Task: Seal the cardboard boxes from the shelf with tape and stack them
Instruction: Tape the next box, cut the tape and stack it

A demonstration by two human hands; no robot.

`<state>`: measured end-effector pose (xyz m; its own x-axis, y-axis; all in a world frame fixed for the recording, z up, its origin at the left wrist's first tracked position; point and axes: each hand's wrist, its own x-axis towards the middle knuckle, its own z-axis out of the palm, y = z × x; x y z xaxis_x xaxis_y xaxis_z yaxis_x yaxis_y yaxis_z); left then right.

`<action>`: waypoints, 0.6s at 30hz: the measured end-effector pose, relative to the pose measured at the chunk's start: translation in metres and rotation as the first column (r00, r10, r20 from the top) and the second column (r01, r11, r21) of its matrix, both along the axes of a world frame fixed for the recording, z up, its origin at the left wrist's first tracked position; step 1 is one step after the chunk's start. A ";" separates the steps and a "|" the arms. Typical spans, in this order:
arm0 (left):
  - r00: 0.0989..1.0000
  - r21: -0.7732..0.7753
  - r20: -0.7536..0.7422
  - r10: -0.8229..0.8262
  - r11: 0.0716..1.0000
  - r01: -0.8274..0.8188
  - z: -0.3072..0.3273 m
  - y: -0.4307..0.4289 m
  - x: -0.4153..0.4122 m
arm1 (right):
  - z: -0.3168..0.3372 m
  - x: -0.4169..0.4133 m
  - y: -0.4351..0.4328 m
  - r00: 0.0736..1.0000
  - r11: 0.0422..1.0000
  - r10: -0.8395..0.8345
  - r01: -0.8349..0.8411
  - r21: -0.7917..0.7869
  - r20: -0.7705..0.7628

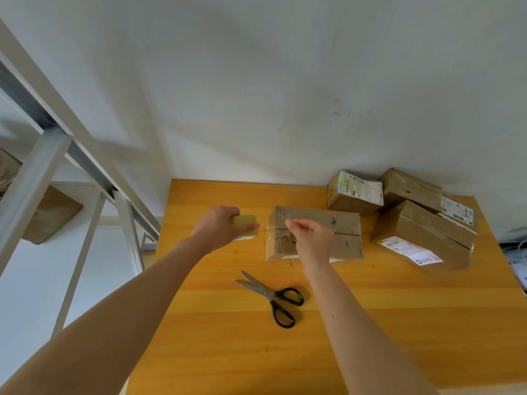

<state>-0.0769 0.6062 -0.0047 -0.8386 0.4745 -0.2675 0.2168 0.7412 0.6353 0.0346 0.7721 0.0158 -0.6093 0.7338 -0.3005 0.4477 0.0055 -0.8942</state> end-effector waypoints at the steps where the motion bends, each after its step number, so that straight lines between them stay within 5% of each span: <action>1: 1.000 -0.018 -0.017 0.002 1.000 -0.002 -0.001 0.002 0.000 | -0.003 -0.001 0.000 1.000 1.000 -0.010 0.010 -0.002 0.009; 9: 0.997 -0.096 -0.078 -0.023 0.995 0.016 -0.006 0.004 -0.006 | -0.013 -0.007 -0.002 0.989 0.972 0.070 -0.096 0.215 0.127; 18: 0.999 -0.068 -0.051 0.017 0.997 -0.020 -0.013 0.006 -0.003 | -0.008 -0.014 0.002 0.954 0.952 0.042 -0.128 0.277 0.297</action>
